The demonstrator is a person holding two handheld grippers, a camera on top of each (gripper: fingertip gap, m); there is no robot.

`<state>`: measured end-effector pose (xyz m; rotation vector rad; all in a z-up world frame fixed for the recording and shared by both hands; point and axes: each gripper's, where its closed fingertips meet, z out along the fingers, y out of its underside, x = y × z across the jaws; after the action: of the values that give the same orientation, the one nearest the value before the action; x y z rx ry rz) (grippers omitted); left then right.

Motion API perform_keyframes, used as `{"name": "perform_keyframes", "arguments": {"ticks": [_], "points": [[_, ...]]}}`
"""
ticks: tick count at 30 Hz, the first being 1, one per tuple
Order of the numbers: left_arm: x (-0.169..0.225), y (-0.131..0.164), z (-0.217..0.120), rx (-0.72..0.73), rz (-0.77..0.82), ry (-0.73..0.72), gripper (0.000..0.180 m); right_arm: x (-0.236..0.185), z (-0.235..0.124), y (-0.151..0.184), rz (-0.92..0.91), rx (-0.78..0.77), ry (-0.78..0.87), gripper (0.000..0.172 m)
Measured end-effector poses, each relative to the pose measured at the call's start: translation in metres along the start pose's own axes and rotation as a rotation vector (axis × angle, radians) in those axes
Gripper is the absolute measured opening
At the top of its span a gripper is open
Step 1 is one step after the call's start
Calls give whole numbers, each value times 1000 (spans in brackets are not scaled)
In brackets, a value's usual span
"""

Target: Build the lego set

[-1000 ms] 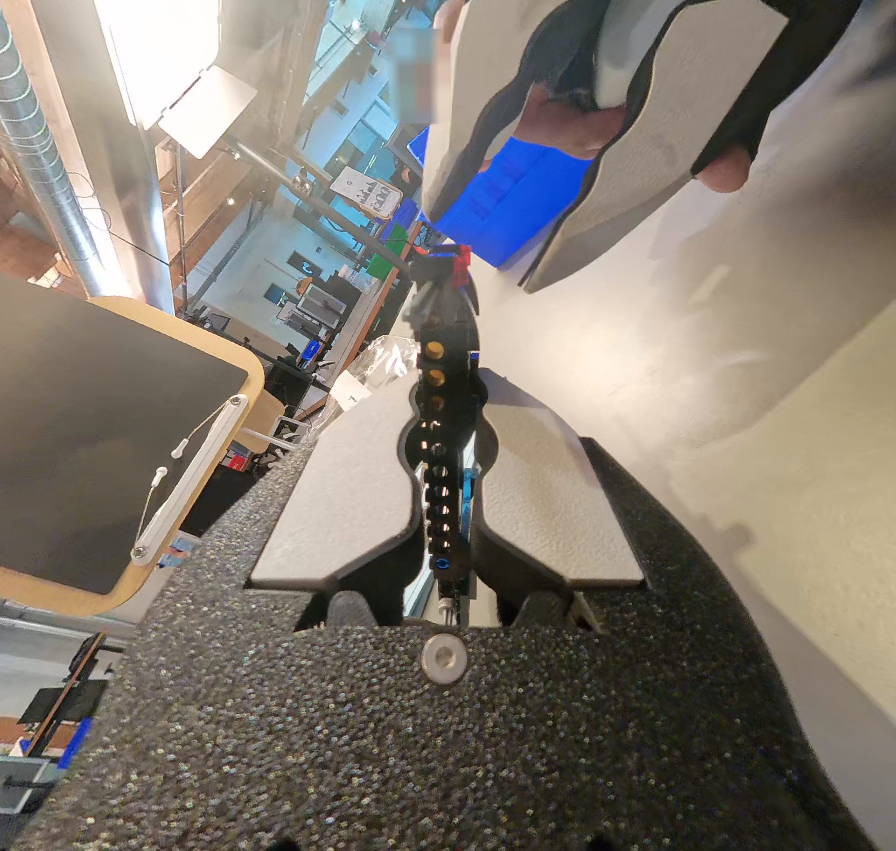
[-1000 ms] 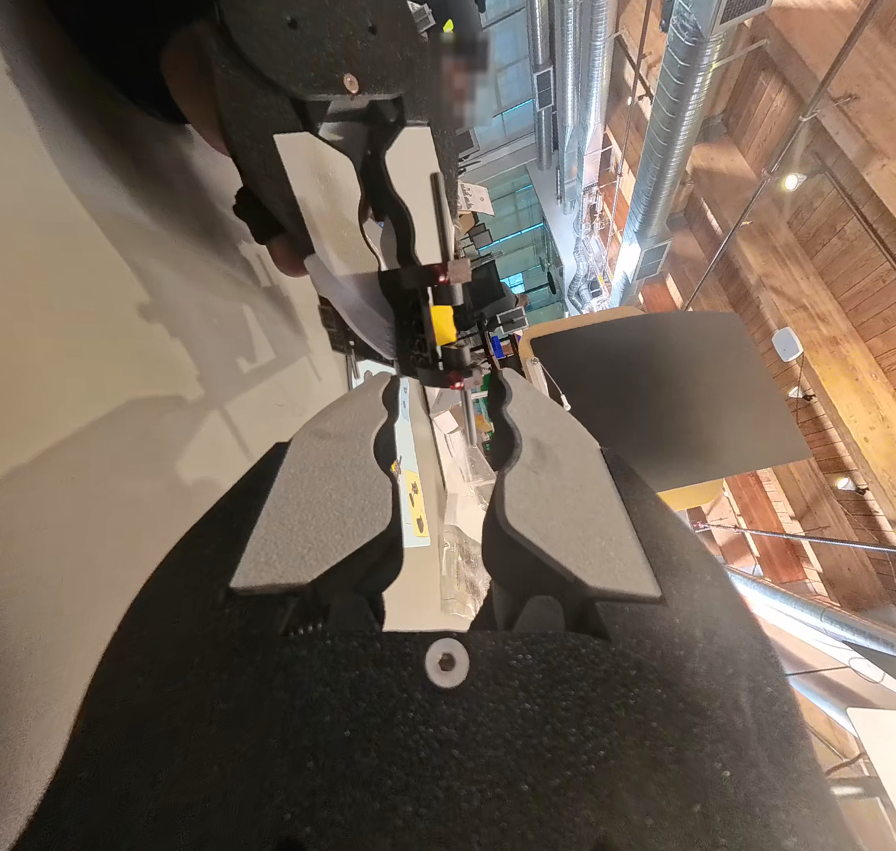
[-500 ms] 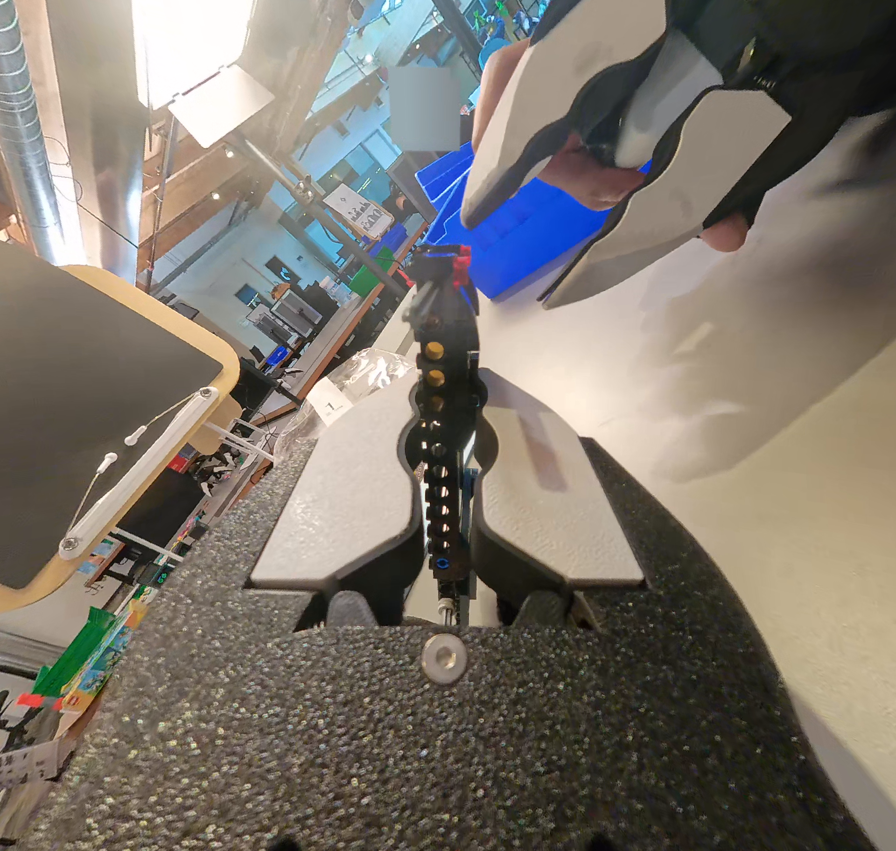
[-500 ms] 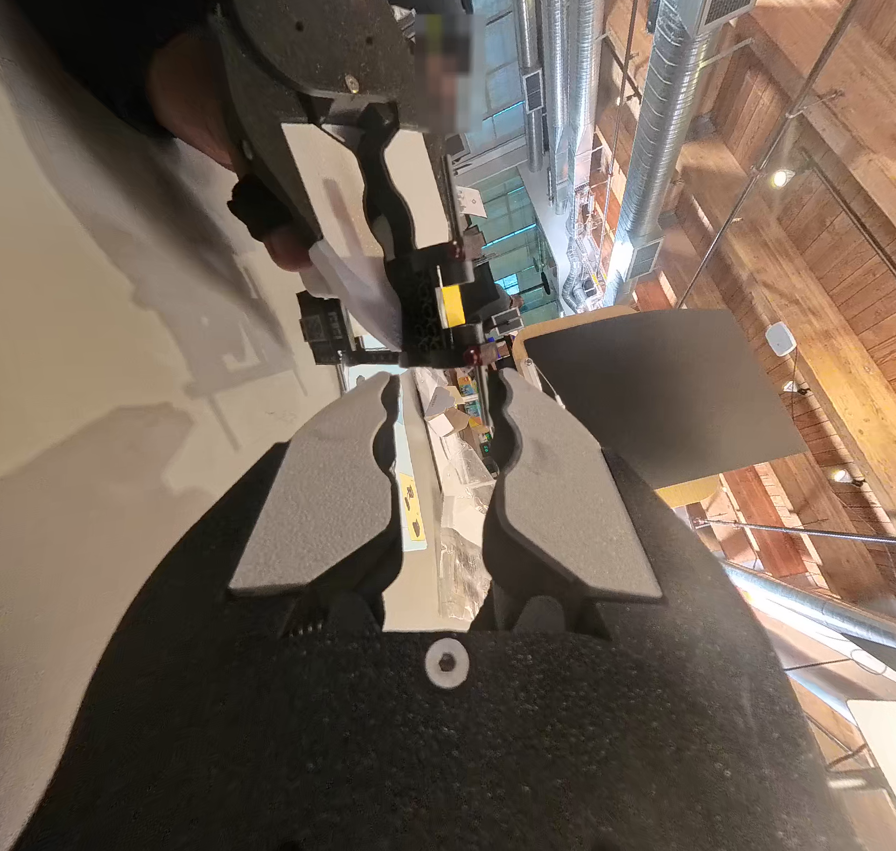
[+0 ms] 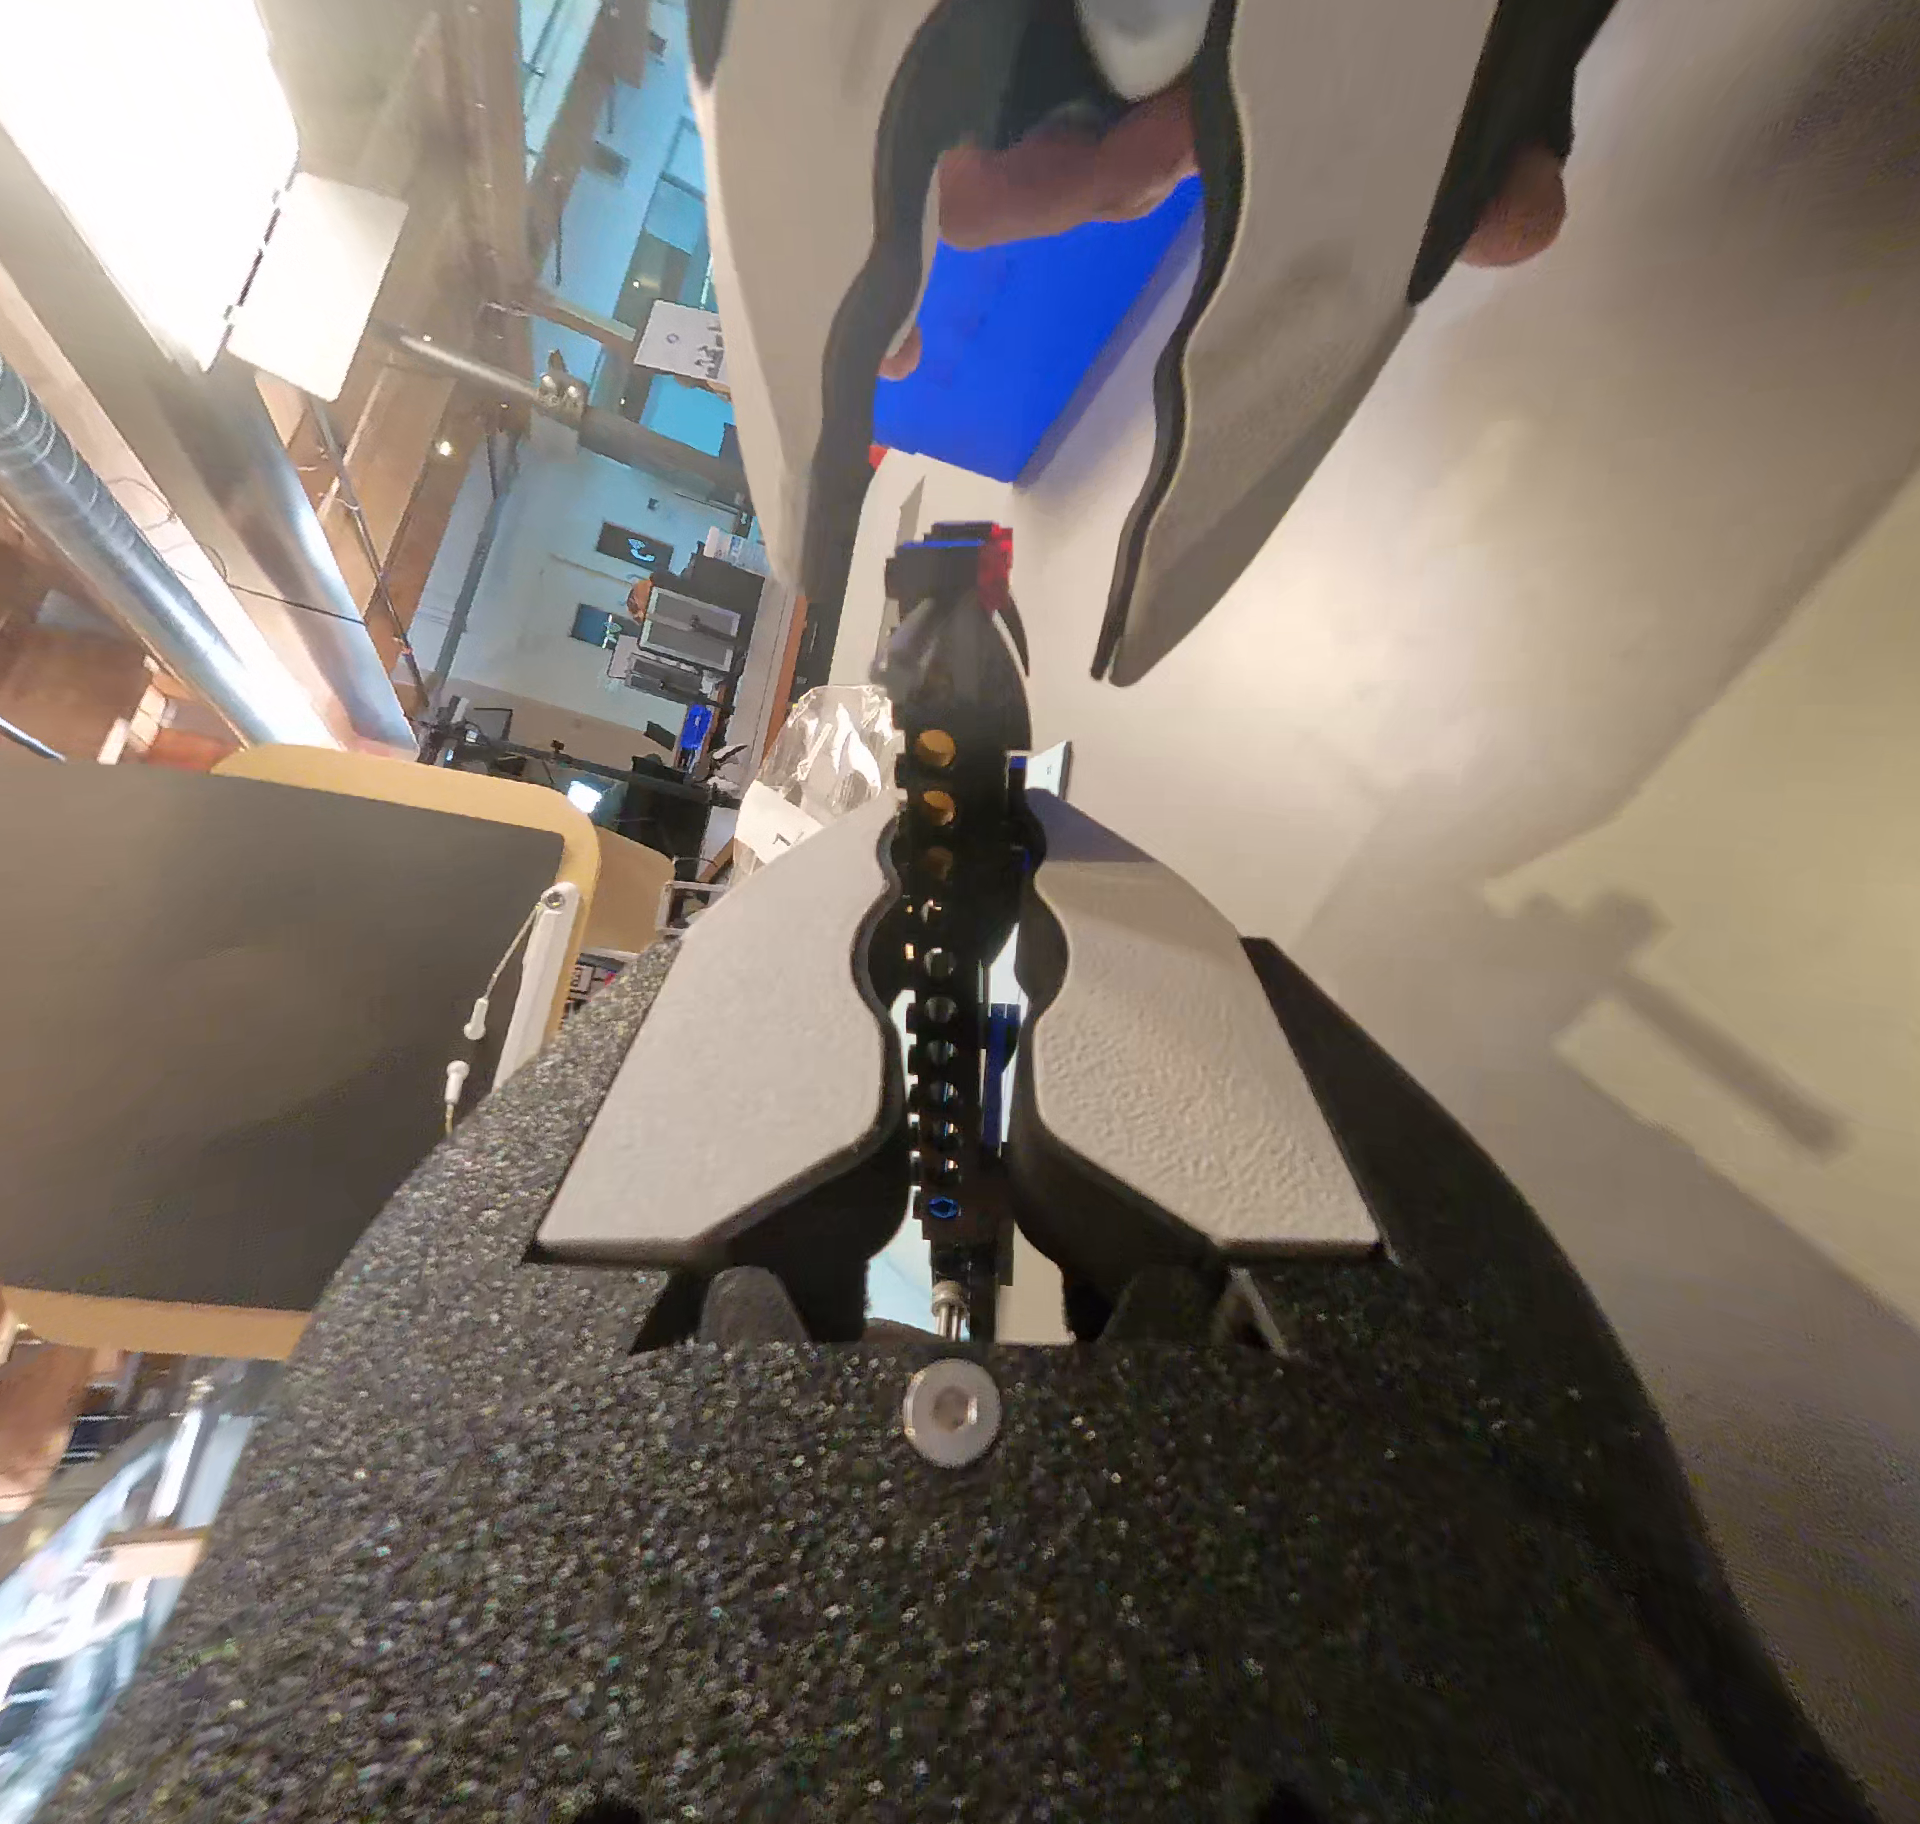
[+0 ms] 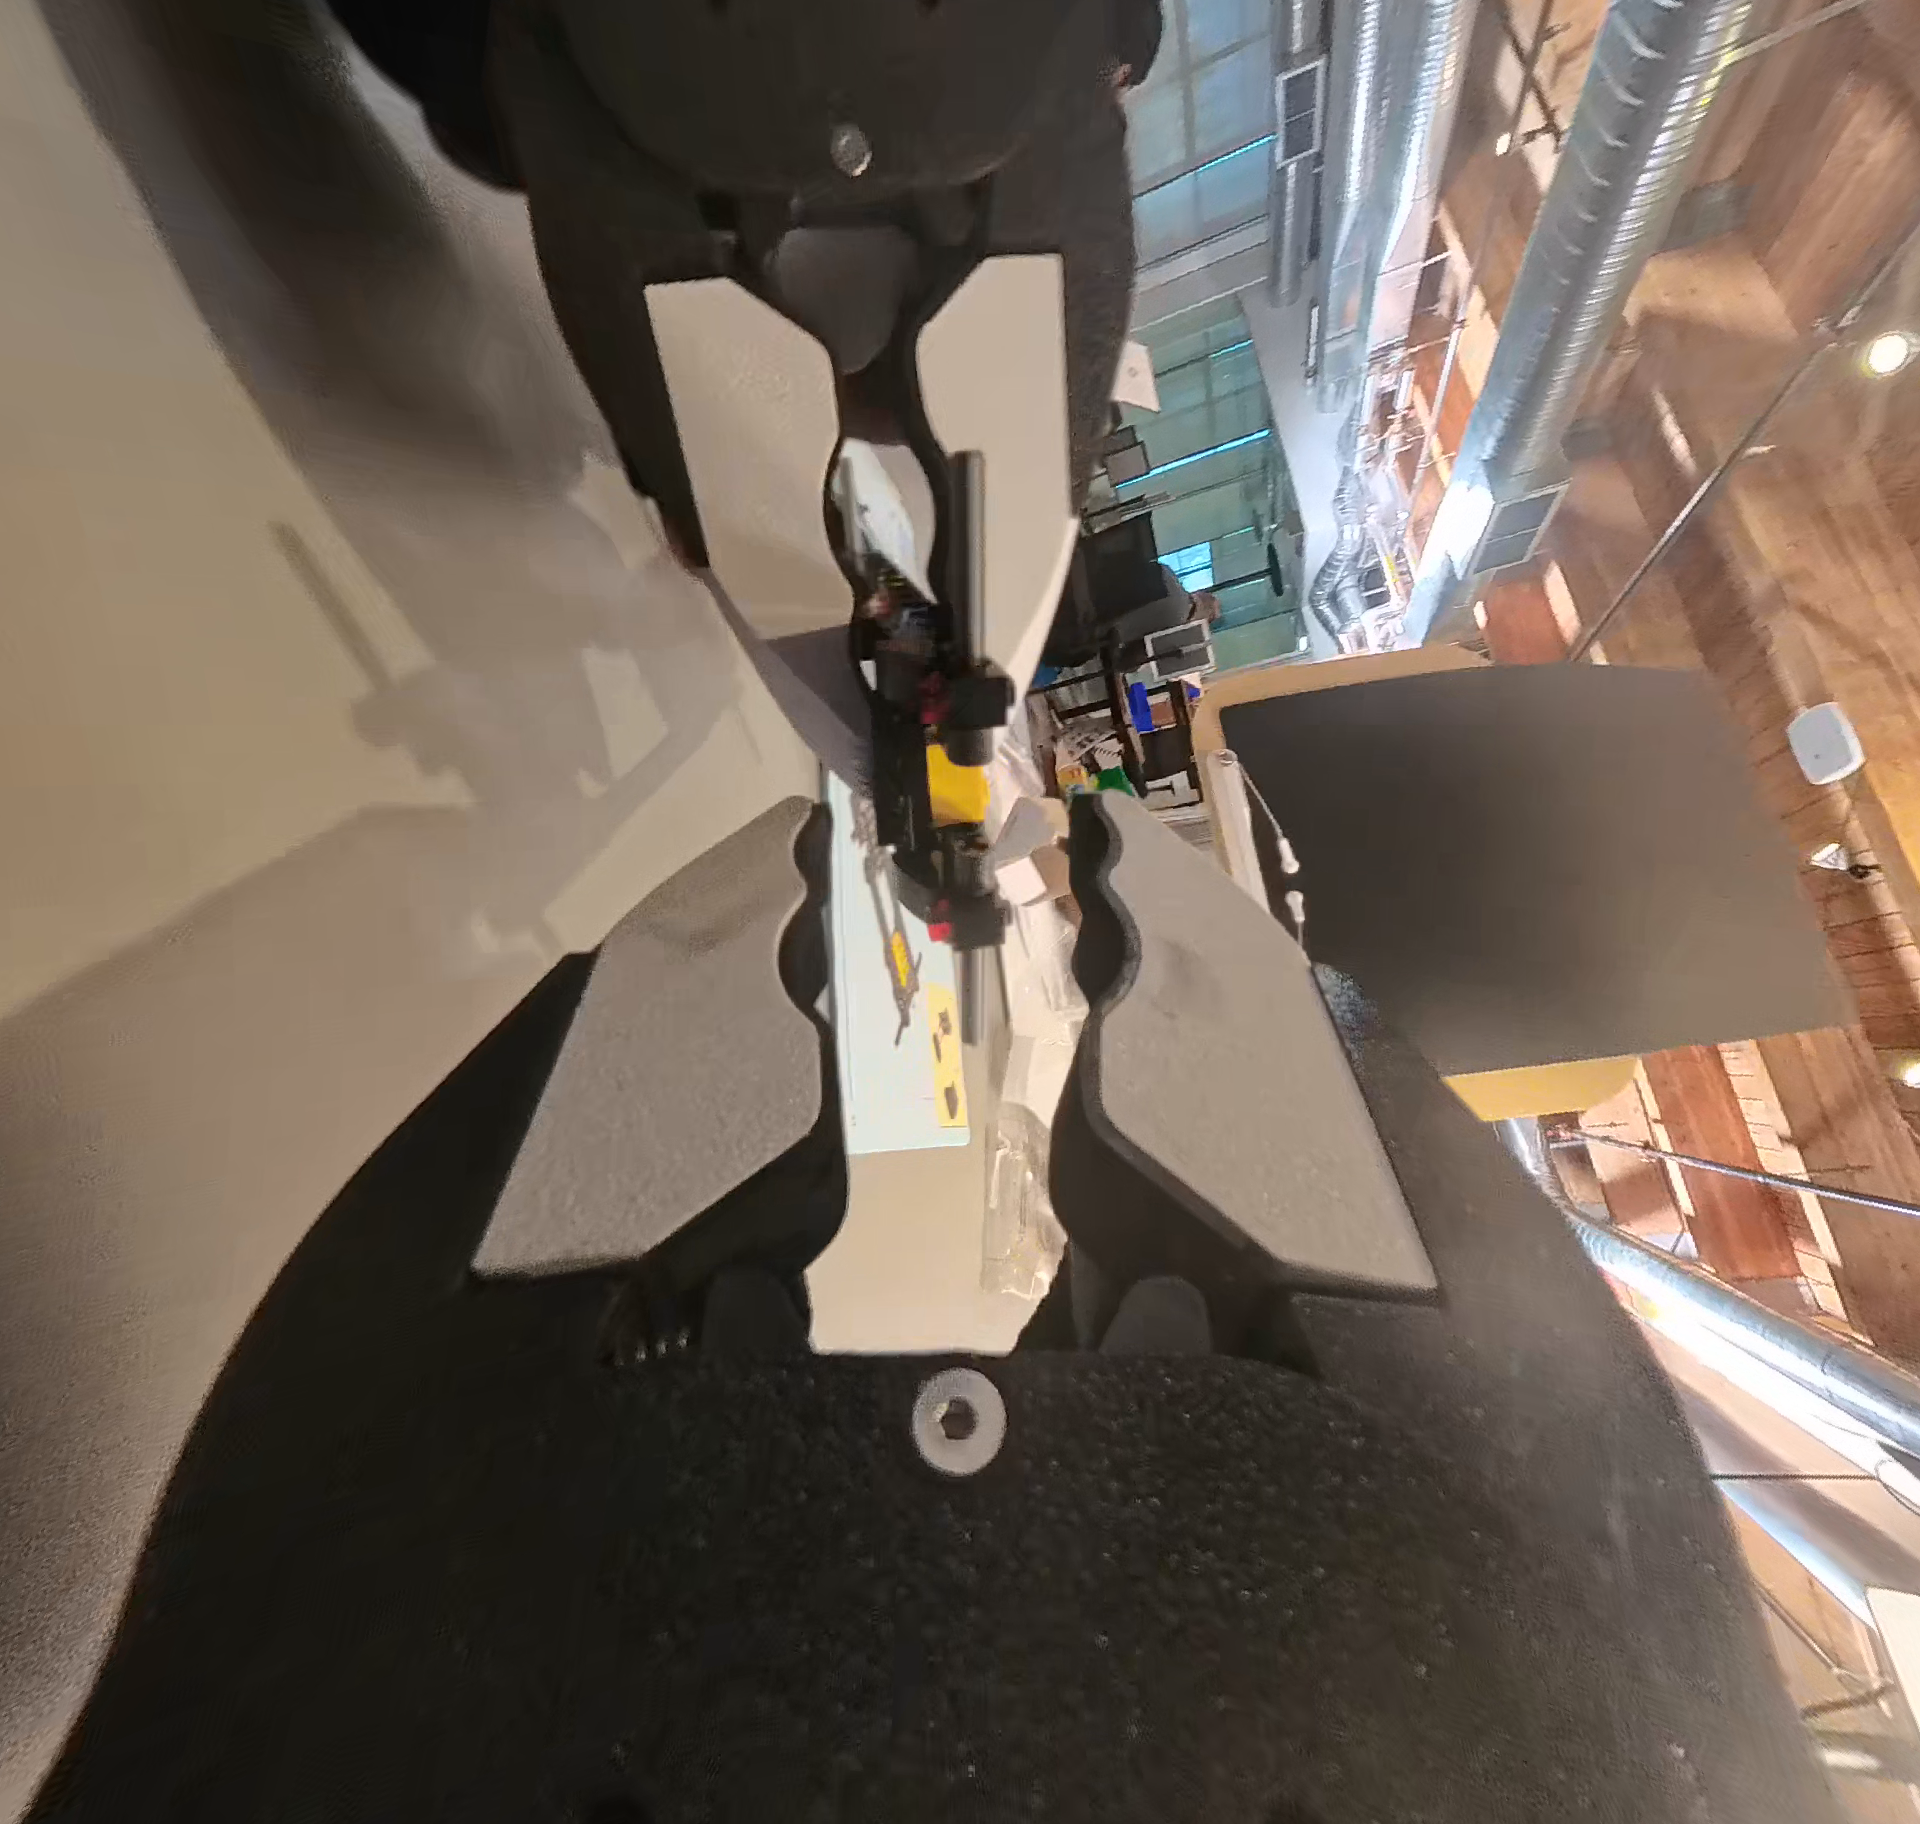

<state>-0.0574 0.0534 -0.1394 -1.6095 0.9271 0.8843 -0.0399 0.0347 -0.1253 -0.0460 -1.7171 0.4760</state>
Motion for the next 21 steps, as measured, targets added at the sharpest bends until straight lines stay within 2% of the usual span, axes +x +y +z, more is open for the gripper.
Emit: {"name": "perform_keyframes", "arguments": {"ticks": [3, 7, 10, 21], "points": [[2, -3, -1, -34, 118, 3, 16, -10, 2, 4, -28, -22, -42, 43], [6, -8, -2, -53, 227, 17, 16, -15, 4, 5, -80, -23, -44, 32], [5, -14, -4, -43, 243, 15, 16, -14, 4, 6, -124, -28, -20, 21], [11, -13, -7, -60, 285, 35, 16, -18, 3, 6, -144, -12, -53, 16]]}}
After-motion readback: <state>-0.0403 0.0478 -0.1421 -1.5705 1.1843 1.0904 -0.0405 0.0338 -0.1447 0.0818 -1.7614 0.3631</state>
